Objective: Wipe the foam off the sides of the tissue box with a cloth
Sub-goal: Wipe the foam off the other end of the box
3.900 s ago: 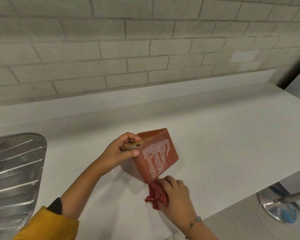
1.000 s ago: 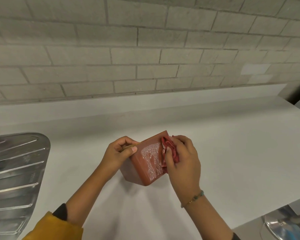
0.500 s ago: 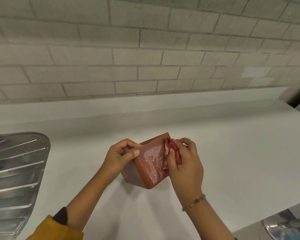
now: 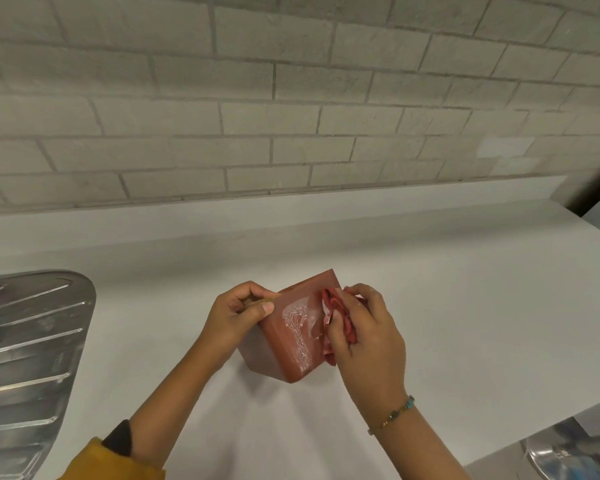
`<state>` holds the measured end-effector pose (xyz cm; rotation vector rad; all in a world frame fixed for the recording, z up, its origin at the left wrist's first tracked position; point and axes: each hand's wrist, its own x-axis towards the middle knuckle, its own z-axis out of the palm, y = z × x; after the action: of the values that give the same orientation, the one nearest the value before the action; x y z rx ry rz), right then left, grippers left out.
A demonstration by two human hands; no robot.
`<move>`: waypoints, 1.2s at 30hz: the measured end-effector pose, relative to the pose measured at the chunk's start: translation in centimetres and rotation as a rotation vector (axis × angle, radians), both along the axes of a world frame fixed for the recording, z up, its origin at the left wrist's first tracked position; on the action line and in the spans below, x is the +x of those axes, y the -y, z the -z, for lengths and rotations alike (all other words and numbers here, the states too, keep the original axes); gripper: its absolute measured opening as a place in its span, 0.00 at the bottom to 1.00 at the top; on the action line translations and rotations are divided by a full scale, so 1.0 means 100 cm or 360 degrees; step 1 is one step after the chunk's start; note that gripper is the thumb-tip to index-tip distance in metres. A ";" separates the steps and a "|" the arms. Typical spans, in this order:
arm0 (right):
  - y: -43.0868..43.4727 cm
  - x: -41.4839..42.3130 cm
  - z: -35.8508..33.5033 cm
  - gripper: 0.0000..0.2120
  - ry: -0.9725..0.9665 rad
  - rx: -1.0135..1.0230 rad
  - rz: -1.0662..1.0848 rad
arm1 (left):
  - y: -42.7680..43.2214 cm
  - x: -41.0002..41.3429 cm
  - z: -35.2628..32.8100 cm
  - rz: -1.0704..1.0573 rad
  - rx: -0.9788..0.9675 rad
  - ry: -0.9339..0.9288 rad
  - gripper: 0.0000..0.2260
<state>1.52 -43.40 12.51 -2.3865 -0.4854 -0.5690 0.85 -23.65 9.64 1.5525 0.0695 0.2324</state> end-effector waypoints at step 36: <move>-0.020 0.000 -0.011 0.18 0.0008 0.0038 -0.0098 | 0.003 0.000 -0.001 -0.0056 -0.0004 -0.0015 0.06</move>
<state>1.55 -41.40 13.63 -2.3393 -0.5497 -0.5505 0.88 -23.97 9.74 1.5507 0.1046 0.2526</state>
